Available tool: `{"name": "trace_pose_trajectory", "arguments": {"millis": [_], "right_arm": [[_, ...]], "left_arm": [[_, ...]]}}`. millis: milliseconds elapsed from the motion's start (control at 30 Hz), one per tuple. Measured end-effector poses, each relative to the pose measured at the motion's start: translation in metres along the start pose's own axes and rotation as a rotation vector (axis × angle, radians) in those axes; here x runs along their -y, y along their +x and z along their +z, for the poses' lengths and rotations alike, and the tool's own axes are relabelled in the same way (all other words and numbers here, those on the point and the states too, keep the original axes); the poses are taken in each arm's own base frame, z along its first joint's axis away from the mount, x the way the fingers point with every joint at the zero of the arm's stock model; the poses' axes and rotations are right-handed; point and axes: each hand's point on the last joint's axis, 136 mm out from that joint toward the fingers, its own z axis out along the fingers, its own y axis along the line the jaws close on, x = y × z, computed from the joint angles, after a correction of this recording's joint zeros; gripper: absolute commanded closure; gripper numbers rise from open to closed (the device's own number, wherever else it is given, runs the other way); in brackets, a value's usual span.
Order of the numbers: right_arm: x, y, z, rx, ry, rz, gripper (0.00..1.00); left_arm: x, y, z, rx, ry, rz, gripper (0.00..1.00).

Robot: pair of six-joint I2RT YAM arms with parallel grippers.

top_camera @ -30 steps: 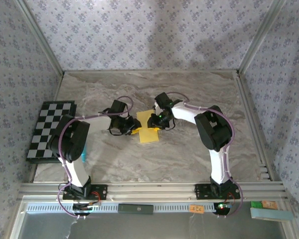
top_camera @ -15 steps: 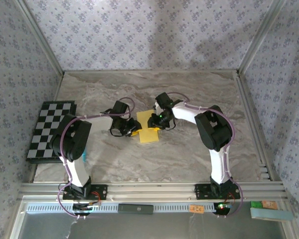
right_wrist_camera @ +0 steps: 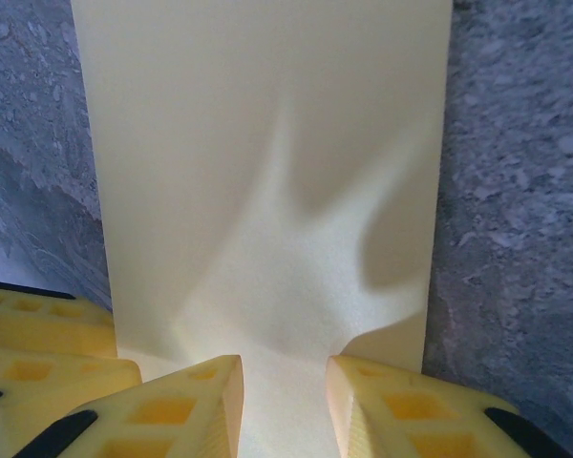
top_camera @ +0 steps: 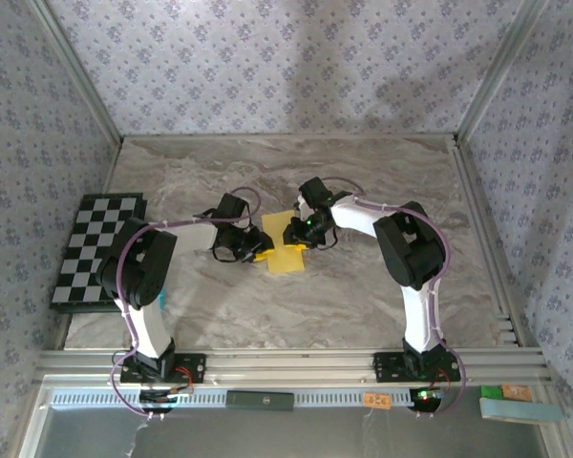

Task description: Fold a paper plane with a square sheet of paper (pick it up from the middle)

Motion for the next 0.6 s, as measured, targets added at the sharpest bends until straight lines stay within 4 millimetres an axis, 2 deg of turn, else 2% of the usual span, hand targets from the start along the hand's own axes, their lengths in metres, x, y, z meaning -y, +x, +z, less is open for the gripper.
{"name": "trace_pose_trajectory", "arguments": {"millis": [600], "right_arm": [[0.001, -0.0004, -0.0003, -0.002, -0.027, 0.014, 0.67]], "left_arm": [[0.007, -0.0081, -0.0005, 0.023, 0.035, -0.002, 0.81]]}}
